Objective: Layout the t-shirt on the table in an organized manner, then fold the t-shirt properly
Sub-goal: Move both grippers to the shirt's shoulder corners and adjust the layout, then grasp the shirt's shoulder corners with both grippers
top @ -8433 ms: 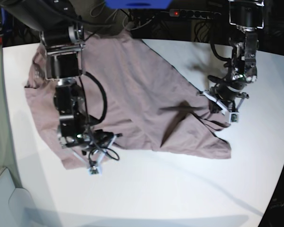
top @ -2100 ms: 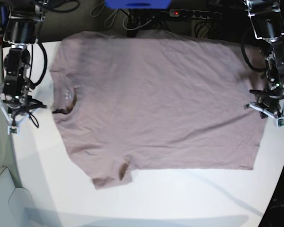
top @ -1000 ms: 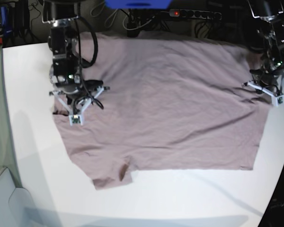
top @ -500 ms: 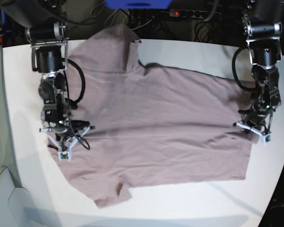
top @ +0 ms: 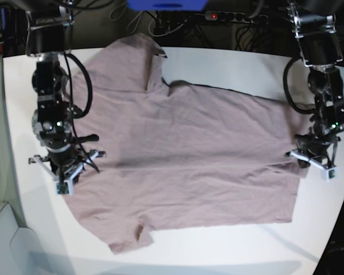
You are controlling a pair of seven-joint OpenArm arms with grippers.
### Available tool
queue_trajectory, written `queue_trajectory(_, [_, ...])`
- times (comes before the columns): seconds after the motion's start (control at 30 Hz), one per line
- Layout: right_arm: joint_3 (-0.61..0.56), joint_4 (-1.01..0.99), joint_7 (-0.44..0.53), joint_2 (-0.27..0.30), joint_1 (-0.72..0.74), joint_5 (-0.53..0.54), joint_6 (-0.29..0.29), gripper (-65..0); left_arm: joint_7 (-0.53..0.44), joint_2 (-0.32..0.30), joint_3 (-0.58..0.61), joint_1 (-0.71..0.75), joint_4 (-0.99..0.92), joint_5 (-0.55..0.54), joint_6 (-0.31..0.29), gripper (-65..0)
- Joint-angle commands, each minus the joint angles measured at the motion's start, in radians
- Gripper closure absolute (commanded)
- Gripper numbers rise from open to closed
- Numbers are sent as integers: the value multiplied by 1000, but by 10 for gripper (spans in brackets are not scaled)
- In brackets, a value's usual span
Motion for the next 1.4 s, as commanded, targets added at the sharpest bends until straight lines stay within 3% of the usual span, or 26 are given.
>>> queue_trajectory(0.0, [13, 50, 22, 12, -11, -4, -5, 0, -3, -6, -33, 5, 60, -3, 1, -1])
queue_trajectory(0.17, [100, 173, 22, -60, -161, -2, -5, 0, 81, 8, -197, 140, 231, 7, 2, -4])
queue_trajectory(0.43, [172, 289, 18, -176, -304, -2, -5, 0, 184, 3, -391, 275, 291, 4, -1, -23])
queue_trajectory(0.5, [197, 300, -28, -195, -320, -2, -5, -23, 185, 6, -405, 310, 296, 0, -1, -96])
queue_trajectory(0.67, [227, 300, -184, -208, -321, 1, -5, -202, 176, 11, -408, 390, 342, -2, -16, -425])
queue_trajectory(0.7, [227, 300, -204, -206, -324, 1, -5, -243, 175, 13, -409, 396, 346, -2, -54, -474])
queue_trajectory(0.77, [224, 308, -219, -202, -330, 1, -5, -298, 153, 28, -414, 398, 339, 6, -142, -513])
queue_trajectory(0.87, [221, 334, -218, -191, -367, 1, -5, -350, 121, 55, -463, 388, 302, 7, -245, -512])
queue_trajectory(0.93, [220, 346, -218, -186, -381, 1, -5, -356, 113, 65, -474, 362, 250, 7, -272, -511])
queue_trajectory(1.2, [220, 346, -215, -151, -421, 1, -3, -355, 79, 77, -472, 283, 98, 7, -283, -511])
queue_trajectory(1.37, [214, 345, -144, -145, -459, 1, -3, -355, 33, 82, -429, 261, 86, 9, -283, -511])
